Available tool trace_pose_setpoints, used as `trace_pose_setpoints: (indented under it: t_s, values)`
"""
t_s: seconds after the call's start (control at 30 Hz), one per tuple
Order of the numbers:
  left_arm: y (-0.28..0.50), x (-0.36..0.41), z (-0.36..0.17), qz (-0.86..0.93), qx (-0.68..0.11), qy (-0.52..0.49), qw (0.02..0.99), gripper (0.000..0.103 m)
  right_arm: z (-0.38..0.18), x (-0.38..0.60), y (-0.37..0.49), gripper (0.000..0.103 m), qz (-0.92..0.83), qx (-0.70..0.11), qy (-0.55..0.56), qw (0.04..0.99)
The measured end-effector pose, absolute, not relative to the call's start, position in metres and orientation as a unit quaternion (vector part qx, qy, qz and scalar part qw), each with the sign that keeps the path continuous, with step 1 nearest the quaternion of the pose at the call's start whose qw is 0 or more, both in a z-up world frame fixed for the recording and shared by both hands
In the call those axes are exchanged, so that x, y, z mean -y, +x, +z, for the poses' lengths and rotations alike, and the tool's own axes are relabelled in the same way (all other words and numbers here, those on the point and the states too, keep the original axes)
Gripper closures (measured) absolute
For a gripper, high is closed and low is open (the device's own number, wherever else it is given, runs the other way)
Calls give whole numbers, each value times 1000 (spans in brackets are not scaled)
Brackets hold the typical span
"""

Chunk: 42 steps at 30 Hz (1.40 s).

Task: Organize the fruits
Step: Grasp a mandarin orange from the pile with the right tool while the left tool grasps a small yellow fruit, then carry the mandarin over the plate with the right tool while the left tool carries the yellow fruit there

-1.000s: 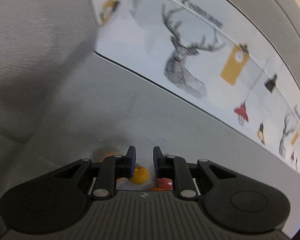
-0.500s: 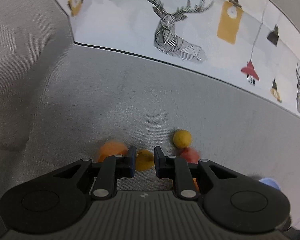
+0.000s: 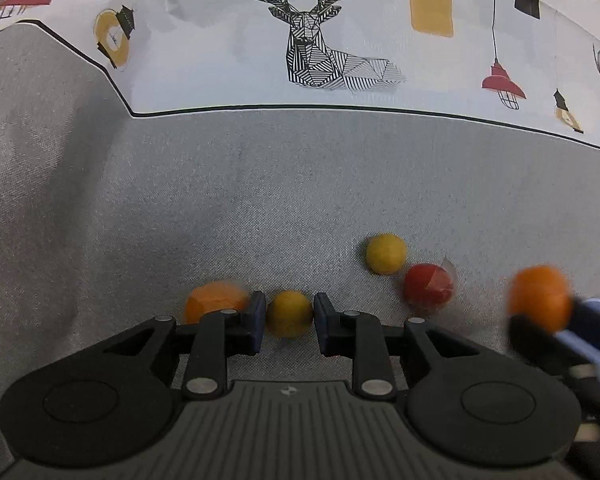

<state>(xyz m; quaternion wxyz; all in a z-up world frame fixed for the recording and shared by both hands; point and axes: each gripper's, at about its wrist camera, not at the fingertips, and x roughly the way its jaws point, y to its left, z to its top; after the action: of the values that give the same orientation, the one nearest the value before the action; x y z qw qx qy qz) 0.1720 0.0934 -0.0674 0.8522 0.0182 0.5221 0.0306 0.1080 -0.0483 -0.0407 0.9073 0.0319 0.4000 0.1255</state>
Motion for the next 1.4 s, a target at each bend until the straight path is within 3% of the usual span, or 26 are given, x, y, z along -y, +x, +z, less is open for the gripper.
trace_pose_setpoints:
  t_s: [0.33, 0.67, 0.83, 1.03, 1.4]
  values:
    - [144, -87, -36, 12, -480, -6, 877, 75, 37, 117, 62, 69, 145, -344, 60, 926]
    - [74, -44, 34, -38, -407, -14, 912, 75, 2, 168, 24, 69, 98, -375, 95, 917]
    - [37, -24, 9, -56, -397, -9, 916, 75, 0, 181, 19, 69, 76, -366, 81, 924]
    - [41, -4, -8, -68, -417, 32, 906, 75, -1, 185, 10, 69, 80, -362, 60, 927]
    - [47, -6, -22, -86, -445, 0, 891, 75, -1, 194, 11, 69, 73, -361, 56, 928]
